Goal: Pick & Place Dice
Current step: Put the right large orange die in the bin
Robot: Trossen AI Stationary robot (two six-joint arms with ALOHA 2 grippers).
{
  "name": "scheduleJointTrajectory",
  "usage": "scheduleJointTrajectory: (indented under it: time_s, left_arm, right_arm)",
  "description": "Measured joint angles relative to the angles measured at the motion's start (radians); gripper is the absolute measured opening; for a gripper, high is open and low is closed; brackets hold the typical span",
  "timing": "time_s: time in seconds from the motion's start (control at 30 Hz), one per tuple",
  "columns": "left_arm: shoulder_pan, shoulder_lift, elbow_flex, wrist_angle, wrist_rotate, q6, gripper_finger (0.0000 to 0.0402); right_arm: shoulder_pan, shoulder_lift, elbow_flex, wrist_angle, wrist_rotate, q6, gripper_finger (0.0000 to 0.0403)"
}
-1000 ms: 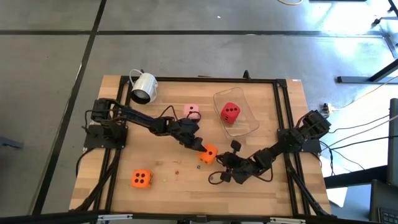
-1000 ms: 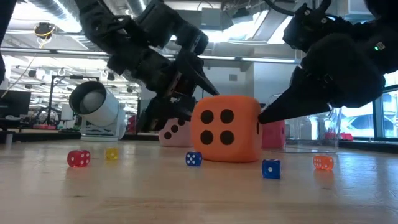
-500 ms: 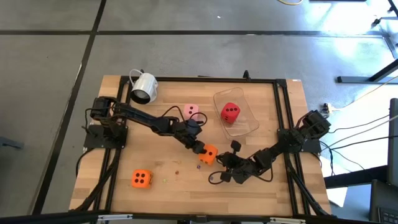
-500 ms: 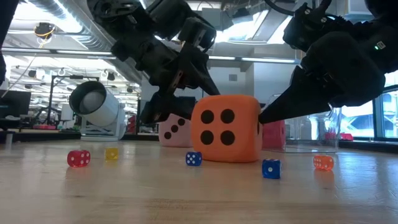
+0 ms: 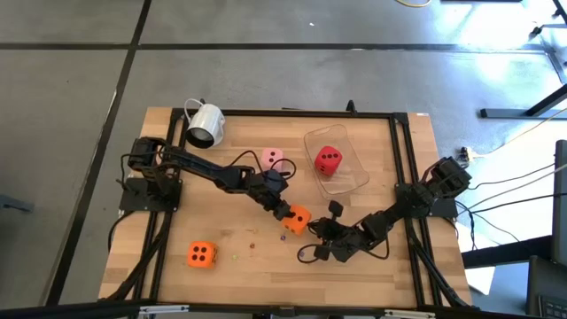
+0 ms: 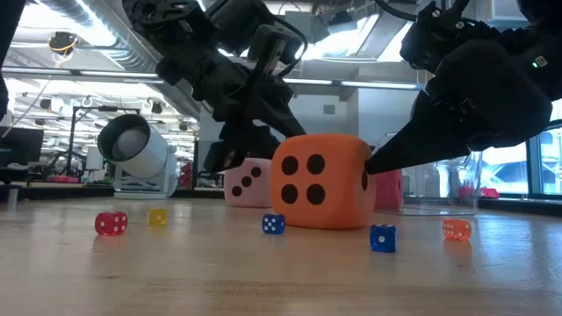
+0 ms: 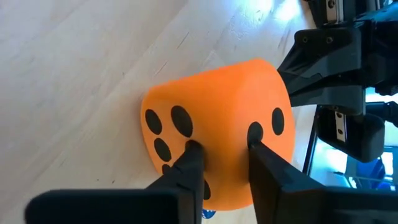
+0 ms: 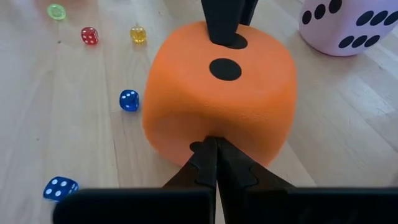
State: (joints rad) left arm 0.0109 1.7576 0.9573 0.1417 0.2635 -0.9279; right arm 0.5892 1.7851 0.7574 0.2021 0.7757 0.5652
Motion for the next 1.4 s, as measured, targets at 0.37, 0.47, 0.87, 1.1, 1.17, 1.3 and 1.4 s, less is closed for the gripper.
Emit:
scheduleJointTrajectory:
  time_s: [0.37, 0.47, 0.87, 1.1, 1.17, 1.3, 1.4]
  left_arm:
    - [0.0, -0.014, -0.003, 0.044, 0.072, 0.005, 0.0058]
    - [0.003, -0.026, -0.004, 0.034, 0.063, 0.007, 0.0057]
    - [0.023, -0.155, -0.003, 0.087, 0.038, 0.033, 0.0054]
    - [0.084, -0.243, -0.003, 0.22, -0.059, 0.116, 0.0044]
    - [0.106, -0.243, -0.001, 0.279, -0.062, 0.143, 0.0044]
    - [0.146, -0.209, 0.045, 0.296, -0.074, 0.233, 0.0043]
    - [0.165, -0.165, 0.097, 0.297, -0.088, 0.298, 0.0043]
  right_arm:
    - [0.064, -0.091, -0.002, 0.0, 0.072, -0.027, 0.0002]
    - [0.093, -0.161, 0.005, 0.032, 0.14, -0.051, 0.0002]
    - [0.279, -0.467, 0.002, 0.019, 0.361, -0.234, 0.0002]
    - [0.366, -0.541, 0.002, 0.03, 0.458, -0.268, 0.0002]
    - [0.374, -0.544, 0.002, 0.033, 0.475, -0.28, 0.0002]
    - [0.377, -0.544, 0.001, 0.059, 0.485, -0.294, 0.0002]
    - [0.377, -0.544, 0.001, 0.065, 0.484, -0.296, 0.0002]
